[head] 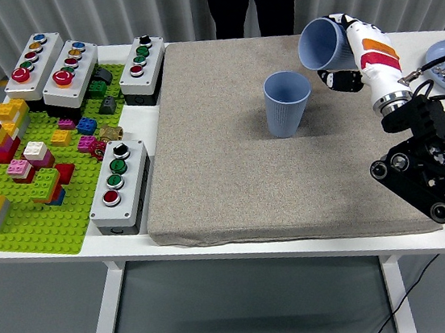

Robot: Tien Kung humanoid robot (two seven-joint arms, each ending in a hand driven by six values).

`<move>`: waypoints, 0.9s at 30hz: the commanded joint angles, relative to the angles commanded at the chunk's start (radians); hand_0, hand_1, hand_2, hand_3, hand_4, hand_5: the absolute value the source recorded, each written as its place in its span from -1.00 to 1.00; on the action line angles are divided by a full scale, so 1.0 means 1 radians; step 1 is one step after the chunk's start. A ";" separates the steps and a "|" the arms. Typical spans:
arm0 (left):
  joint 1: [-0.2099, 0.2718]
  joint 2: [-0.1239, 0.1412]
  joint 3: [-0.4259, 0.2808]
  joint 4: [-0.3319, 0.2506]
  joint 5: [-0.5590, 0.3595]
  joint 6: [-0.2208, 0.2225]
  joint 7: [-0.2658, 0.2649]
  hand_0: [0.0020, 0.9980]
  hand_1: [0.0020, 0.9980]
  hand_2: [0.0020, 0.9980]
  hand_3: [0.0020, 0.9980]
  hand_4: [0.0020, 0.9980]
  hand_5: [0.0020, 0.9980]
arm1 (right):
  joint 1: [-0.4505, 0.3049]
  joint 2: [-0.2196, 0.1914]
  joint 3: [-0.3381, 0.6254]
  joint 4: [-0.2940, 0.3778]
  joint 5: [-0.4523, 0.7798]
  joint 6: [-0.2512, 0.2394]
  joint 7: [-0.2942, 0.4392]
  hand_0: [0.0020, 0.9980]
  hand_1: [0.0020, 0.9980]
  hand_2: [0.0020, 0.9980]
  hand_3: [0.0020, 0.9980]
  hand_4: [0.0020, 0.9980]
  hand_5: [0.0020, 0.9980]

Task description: Pick cup pour cup place

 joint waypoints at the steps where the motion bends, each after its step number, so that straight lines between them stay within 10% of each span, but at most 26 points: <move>1: 0.000 0.000 0.001 0.000 -0.001 0.000 0.000 0.53 0.57 0.66 0.43 0.02 0.98 | -0.004 0.001 0.014 0.003 0.039 0.000 0.004 0.73 0.46 0.23 0.43 0.17 -1.00; 14: -0.006 -0.005 -0.002 0.000 0.001 -0.001 -0.002 0.53 0.57 0.66 0.43 0.02 0.97 | -0.093 -0.003 0.206 0.029 0.585 0.218 0.042 0.71 0.46 0.22 0.43 0.16 -1.00; 21: -0.007 -0.007 -0.003 0.000 0.002 -0.001 -0.002 0.53 0.57 0.66 0.43 0.02 0.97 | -0.120 -0.007 0.193 0.031 0.871 0.226 0.076 0.72 0.46 0.21 0.42 0.16 -1.00; 27: -0.010 -0.011 0.003 0.000 -0.003 -0.002 -0.002 0.53 0.57 0.66 0.43 0.01 0.98 | -0.150 -0.008 0.157 0.018 0.844 0.194 0.120 0.72 0.46 0.21 0.41 0.16 -1.00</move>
